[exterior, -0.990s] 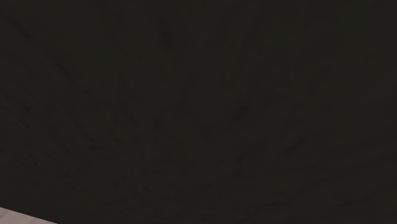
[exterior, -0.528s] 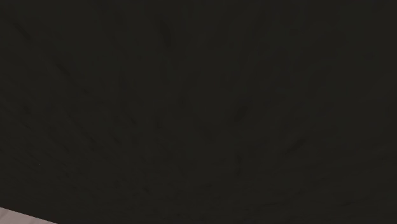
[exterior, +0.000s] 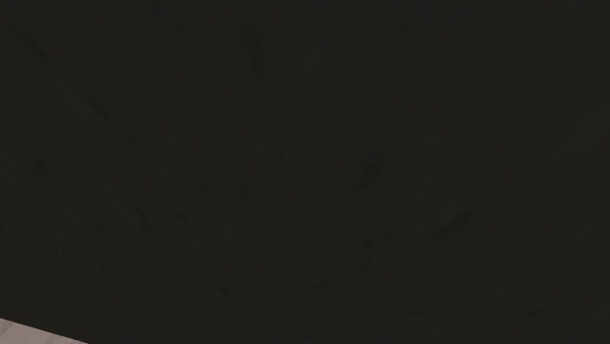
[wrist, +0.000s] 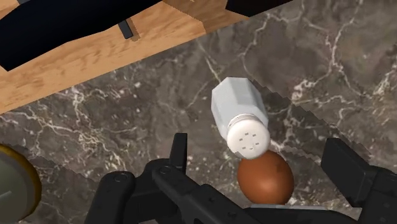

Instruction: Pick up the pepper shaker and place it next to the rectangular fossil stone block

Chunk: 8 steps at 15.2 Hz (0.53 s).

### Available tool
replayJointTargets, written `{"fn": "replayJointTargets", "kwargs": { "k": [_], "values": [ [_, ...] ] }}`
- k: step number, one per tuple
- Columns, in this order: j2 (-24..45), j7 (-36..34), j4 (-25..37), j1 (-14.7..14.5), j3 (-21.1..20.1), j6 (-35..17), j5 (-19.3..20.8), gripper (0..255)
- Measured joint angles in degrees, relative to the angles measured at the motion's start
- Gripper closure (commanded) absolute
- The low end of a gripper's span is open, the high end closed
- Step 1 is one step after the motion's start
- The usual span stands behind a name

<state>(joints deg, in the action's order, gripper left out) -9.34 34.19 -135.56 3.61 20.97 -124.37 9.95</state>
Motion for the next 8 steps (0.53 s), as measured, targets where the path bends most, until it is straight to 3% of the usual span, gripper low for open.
{"fn": "replayJointTargets", "kwargs": {
  "k": [8],
  "values": [
    [3.3,0.8,-2.3,0.2,0.7,-5.4,-0.6,0]
  ]
}}
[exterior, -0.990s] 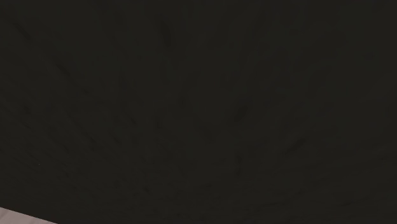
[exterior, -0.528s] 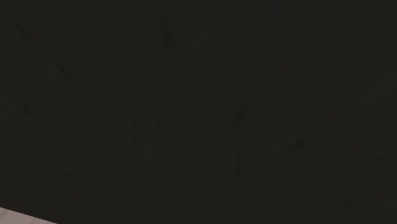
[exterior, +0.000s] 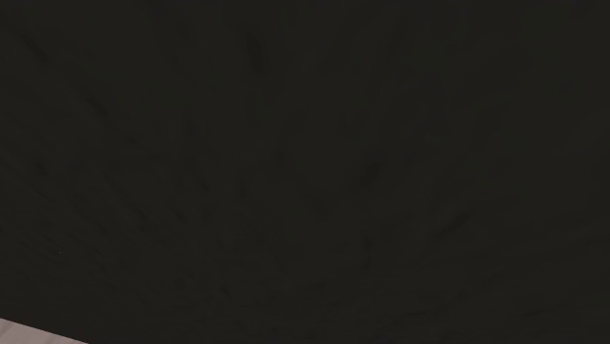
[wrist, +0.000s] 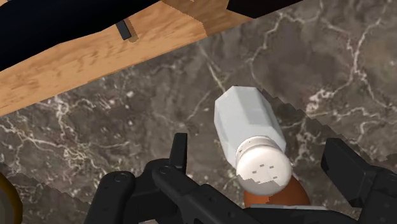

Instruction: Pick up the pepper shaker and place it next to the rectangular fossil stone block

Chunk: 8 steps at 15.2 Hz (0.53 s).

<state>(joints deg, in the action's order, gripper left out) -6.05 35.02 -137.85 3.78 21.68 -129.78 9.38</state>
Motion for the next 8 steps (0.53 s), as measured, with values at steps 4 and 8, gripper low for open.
{"fn": "replayJointTargets", "kwargs": {
  "k": [4,8],
  "values": [
    [0.1,0.0,0.0,0.0,0.0,-0.1,0.0,0],
    [0.1,0.0,0.0,0.0,0.0,-0.1,0.0,255]
  ]
}}
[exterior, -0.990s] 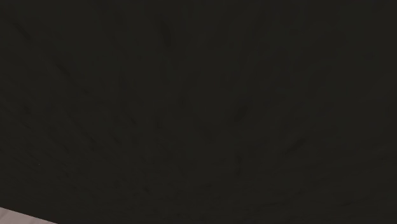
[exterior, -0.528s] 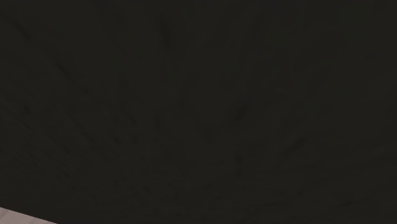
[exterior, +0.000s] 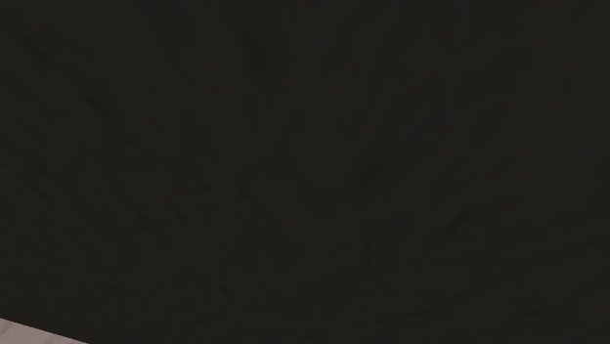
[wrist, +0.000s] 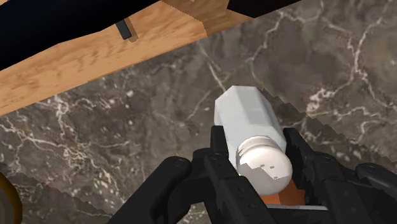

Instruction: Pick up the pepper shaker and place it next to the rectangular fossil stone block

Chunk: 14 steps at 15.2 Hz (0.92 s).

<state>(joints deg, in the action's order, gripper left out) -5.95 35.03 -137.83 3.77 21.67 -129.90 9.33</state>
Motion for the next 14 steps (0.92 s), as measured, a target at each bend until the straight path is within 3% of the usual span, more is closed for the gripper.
{"fn": "replayJointTargets", "kwargs": {
  "k": [8,14],
  "values": [
    [0.0,0.0,0.0,0.0,0.0,0.0,0.0,255],
    [-2.4,-0.4,1.8,-0.1,-0.4,4.1,0.5,255]
  ]
}}
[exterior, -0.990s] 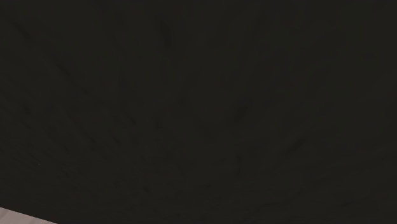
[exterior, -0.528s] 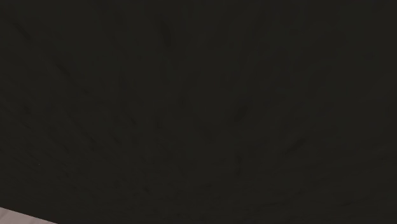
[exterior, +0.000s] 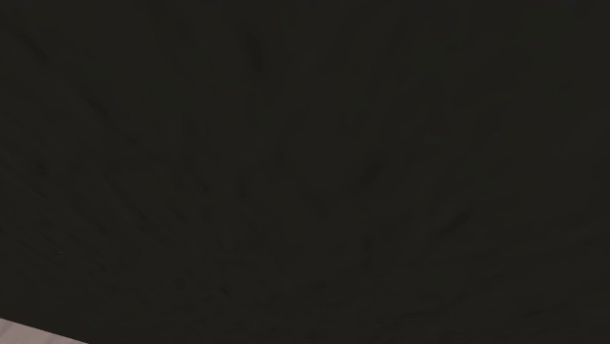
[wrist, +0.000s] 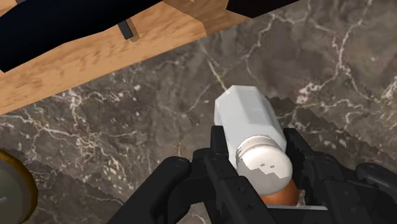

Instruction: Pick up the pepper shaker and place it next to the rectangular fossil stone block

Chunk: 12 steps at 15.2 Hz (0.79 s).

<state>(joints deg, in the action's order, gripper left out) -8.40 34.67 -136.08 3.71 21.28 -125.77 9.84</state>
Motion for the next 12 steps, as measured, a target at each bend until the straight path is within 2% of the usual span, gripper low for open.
{"fn": "replayJointTargets", "kwargs": {
  "k": [12],
  "values": [
    [-4.5,0.1,5.2,0.1,-0.7,9.5,0.6,255]
  ]
}}
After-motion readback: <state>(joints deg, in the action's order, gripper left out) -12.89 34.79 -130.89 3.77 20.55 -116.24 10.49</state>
